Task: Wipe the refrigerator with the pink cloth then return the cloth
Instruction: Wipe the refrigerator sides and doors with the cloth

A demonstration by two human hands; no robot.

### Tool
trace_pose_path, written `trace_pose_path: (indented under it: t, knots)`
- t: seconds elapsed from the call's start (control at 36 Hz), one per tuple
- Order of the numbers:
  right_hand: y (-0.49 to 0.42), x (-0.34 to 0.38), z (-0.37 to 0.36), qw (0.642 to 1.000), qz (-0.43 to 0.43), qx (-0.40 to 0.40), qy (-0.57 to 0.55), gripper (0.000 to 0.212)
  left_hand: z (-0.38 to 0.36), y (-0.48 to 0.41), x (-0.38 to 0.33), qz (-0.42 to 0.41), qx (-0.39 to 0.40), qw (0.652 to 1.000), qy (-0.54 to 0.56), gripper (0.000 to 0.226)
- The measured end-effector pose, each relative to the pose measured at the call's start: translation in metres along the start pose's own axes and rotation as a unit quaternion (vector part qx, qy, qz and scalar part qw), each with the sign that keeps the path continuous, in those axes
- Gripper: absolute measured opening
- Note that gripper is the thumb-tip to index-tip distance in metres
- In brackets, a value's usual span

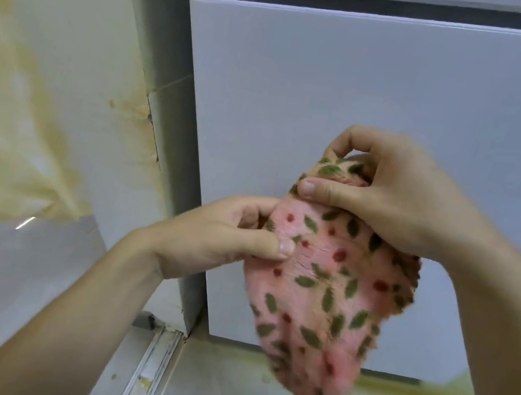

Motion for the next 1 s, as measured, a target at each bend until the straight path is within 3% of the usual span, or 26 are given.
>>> trace_pose_path:
  t: [0.17,0.28,0.33,0.39,0.44,0.5,0.58,0.78,0.86,1.0]
  knots:
    - [-0.001,-0.004,-0.012,0.990,0.038,-0.035,0.129,0.043,0.005,0.003,0.011,0.053,0.026,0.998,0.029,0.036]
    - [0.001,0.013,-0.009,0.974,0.120,-0.114,0.155,0.039,0.016,0.009,0.016,0.086,0.014,0.993,0.081,0.044]
    - [0.003,0.022,-0.002,0.967,0.116,-0.147,0.174,0.046,0.022,0.014,0.014,0.090,0.009,0.989,0.114,0.048]
    - [0.003,0.019,-0.004,0.987,0.008,-0.075,0.141,0.071,0.026,0.019,0.006,0.071,-0.001,0.986,0.148,0.049]
    - [0.010,0.009,-0.020,0.987,-0.120,0.072,0.074,0.092,0.030,0.023,-0.003,0.045,-0.014,0.982,0.185,0.052]
    - [0.018,0.002,-0.037,0.970,-0.151,0.186,0.035,0.100,0.032,0.027,-0.012,0.021,-0.020,0.978,0.206,0.050]
    - [0.023,-0.004,-0.056,0.959,-0.156,0.233,-0.034,0.106,0.033,0.028,-0.020,0.001,-0.037,0.974,0.222,0.041]
    - [0.015,-0.016,-0.061,0.968,-0.146,0.155,-0.136,0.107,0.035,0.031,-0.028,0.004,-0.064,0.962,0.265,0.038]
    - [0.012,-0.019,-0.065,0.965,-0.146,0.088,-0.199,0.096,0.038,0.034,-0.034,-0.025,-0.082,0.966,0.244,0.039]
    - [0.007,-0.018,-0.061,0.919,-0.150,-0.084,-0.354,0.062,0.057,0.046,-0.039,-0.028,-0.215,0.953,0.210,0.035]
Point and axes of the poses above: each hand's wrist, its own y-axis away from the middle knuckle, its own z-axis out of the back of the hand, x = y × z, the point moved 7 cm from there along -y, towards the middle knuckle, and after that the axes turned 15 degrees about z, right-handed, at the moved point
